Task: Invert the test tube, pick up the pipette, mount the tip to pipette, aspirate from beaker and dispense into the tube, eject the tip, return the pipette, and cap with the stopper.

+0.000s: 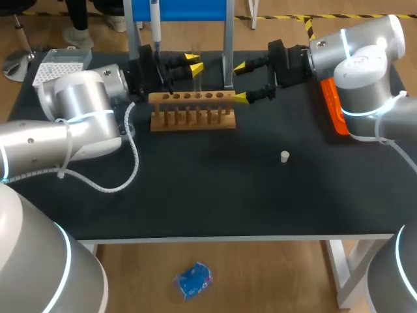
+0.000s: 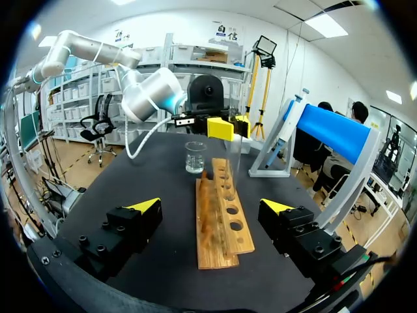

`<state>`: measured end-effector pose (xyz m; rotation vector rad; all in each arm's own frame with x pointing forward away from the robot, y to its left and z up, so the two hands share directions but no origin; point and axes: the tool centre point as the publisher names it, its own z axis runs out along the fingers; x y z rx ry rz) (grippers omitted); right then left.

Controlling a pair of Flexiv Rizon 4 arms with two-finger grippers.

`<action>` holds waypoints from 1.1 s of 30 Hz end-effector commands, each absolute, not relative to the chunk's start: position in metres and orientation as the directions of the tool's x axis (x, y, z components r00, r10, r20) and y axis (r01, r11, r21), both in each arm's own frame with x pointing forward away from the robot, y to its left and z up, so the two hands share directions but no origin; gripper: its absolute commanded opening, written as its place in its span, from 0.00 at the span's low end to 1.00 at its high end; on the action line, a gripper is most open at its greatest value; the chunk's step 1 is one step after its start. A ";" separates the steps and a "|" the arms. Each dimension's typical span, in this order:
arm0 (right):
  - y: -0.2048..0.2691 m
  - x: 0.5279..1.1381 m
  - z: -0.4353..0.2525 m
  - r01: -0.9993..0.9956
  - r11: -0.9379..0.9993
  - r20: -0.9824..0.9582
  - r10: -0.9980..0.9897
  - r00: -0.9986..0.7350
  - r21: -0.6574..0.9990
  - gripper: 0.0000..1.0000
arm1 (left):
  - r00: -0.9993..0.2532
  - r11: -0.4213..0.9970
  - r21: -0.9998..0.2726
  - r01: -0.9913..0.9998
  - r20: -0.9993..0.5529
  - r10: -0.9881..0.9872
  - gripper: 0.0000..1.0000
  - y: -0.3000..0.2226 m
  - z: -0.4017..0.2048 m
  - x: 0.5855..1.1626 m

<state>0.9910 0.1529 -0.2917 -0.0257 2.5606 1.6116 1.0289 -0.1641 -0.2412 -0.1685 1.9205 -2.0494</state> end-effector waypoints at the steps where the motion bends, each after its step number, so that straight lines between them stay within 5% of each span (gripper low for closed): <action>1: 0.152 0.991 -0.292 -0.077 0.433 -0.107 0.047 -0.993 0.898 1.00 | -0.939 -0.048 -0.986 0.162 -0.139 -0.314 0.00 -0.164 -0.244 1.030; 33: 0.152 0.991 -0.292 -0.077 0.433 -0.107 0.047 -0.993 0.898 1.00 | -0.950 -0.022 -0.991 0.130 -0.118 -0.289 0.00 -0.165 -0.254 1.030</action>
